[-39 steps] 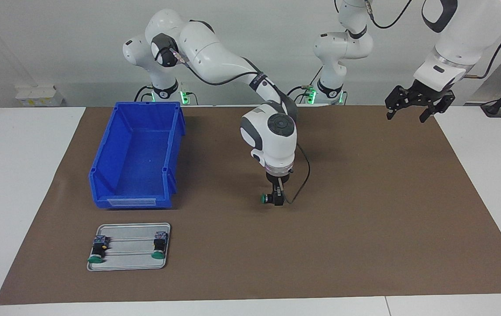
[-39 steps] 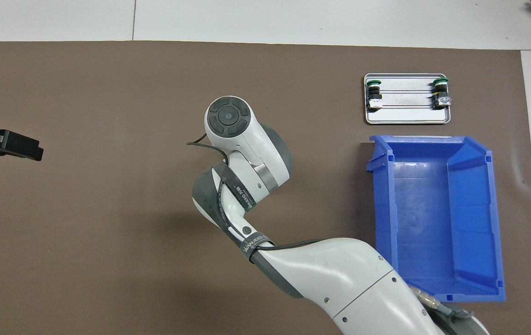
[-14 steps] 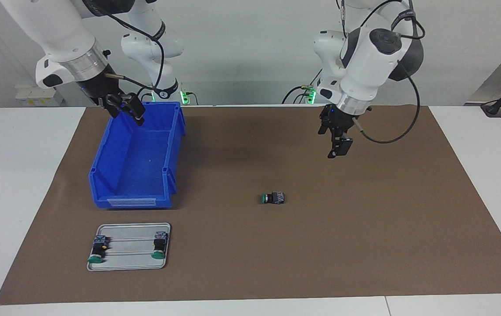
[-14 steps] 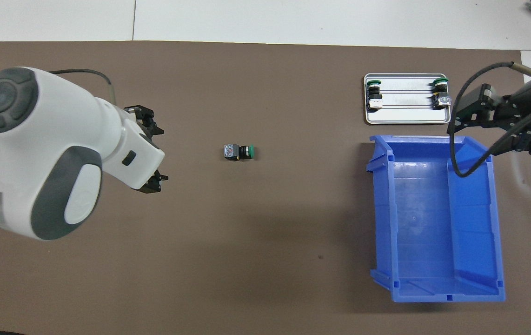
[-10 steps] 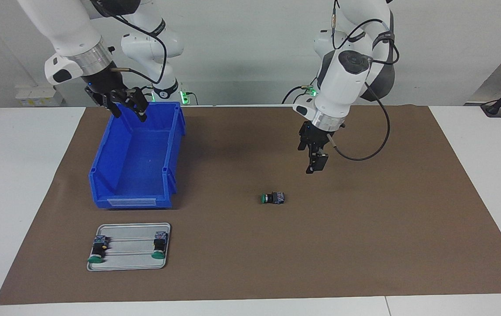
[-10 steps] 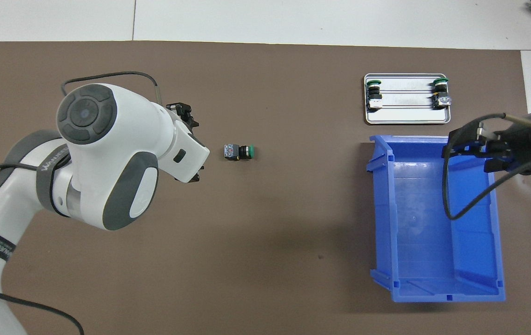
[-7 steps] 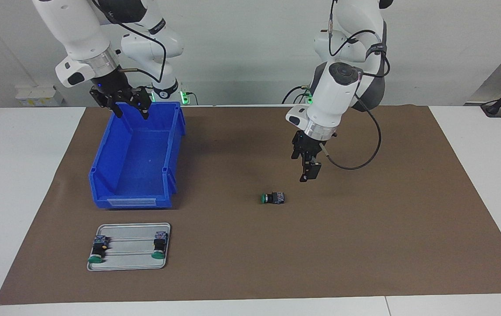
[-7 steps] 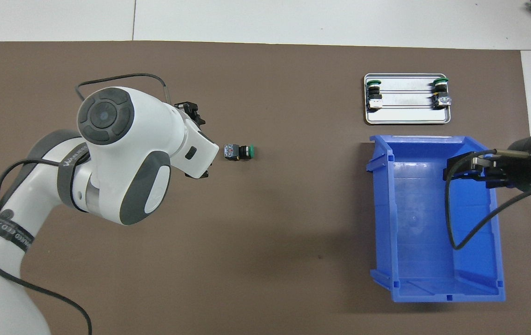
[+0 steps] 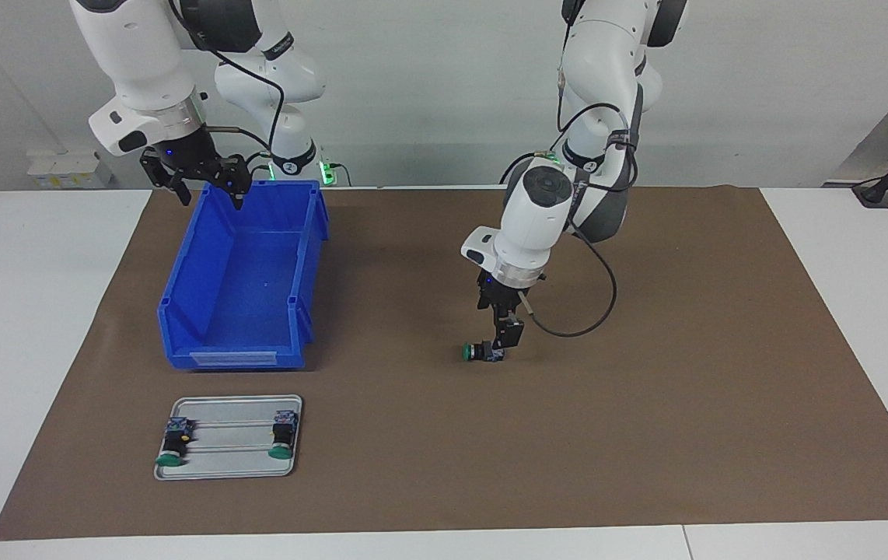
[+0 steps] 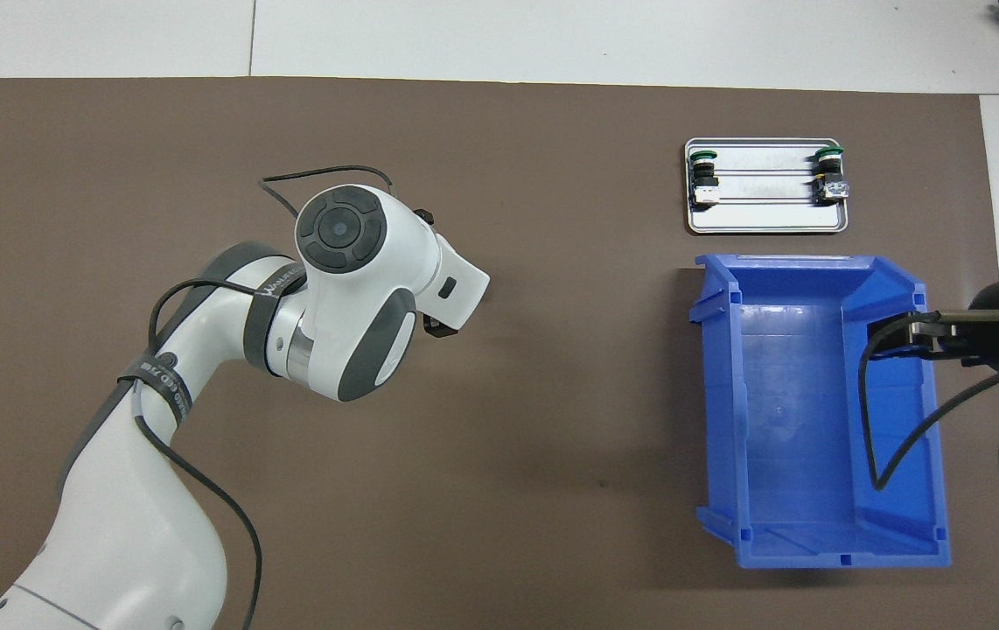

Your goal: Place and press button with both arms

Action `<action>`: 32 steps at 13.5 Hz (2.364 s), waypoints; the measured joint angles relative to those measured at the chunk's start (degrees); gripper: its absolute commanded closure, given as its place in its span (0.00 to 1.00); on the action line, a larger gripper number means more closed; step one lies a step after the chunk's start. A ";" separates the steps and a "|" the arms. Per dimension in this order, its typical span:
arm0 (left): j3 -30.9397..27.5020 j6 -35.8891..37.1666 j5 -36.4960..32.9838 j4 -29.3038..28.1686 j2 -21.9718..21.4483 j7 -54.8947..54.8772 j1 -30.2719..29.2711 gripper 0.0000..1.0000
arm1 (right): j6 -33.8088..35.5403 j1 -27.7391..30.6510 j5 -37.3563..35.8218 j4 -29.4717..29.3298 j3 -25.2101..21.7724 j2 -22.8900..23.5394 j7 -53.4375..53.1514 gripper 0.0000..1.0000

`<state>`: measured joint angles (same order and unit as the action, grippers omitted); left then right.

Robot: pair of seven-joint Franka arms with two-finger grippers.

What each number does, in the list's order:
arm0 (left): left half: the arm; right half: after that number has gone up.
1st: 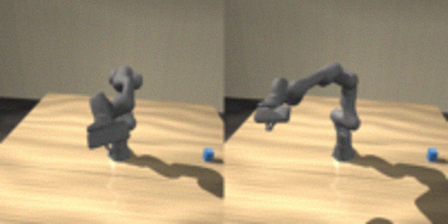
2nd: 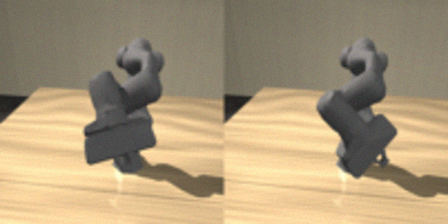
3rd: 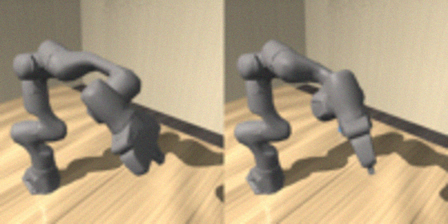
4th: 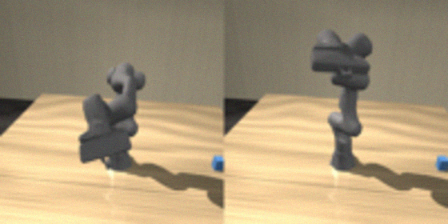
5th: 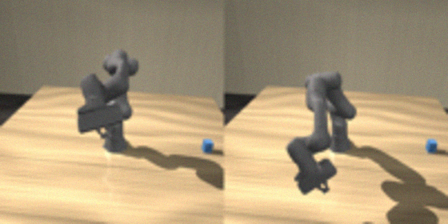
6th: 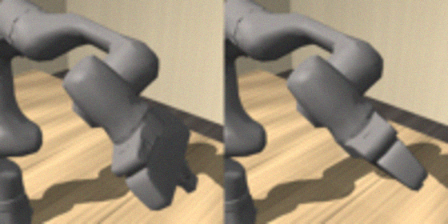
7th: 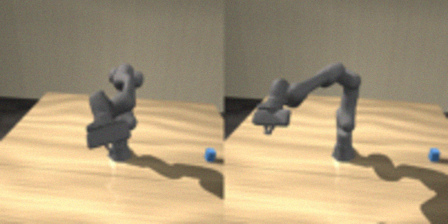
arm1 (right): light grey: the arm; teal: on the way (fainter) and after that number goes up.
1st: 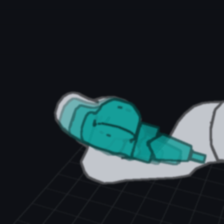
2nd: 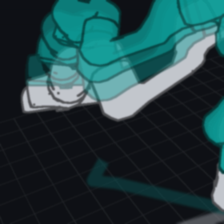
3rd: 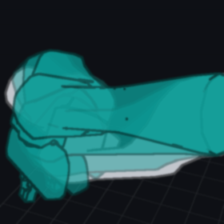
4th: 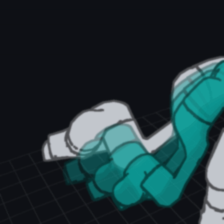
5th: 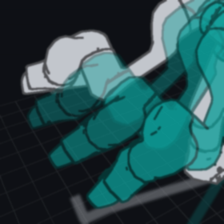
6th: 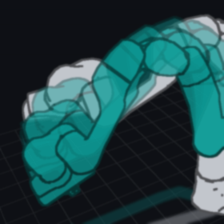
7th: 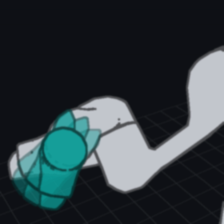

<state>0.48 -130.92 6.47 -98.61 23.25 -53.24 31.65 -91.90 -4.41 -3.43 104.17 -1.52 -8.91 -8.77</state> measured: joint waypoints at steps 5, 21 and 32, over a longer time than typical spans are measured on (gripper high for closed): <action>-0.21 -2.62 -0.31 0.43 3.75 2.09 2.10 0.01 | -0.11 0.10 0.01 -0.20 0.17 -0.42 0.01 0.00; -1.55 -5.50 -4.67 3.23 8.82 7.70 3.17 0.98 | -0.11 0.03 0.01 -0.26 0.33 -0.99 0.01 0.00; -2.58 3.82 -4.97 8.24 1.40 10.85 0.82 1.00 | -0.11 0.03 0.01 -0.26 0.33 -0.99 0.02 0.00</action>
<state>-2.11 -127.10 1.50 -90.37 24.66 -42.38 32.48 -92.02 -4.38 -3.42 103.90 -1.19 -9.90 -8.76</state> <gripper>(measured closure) 0.665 0.000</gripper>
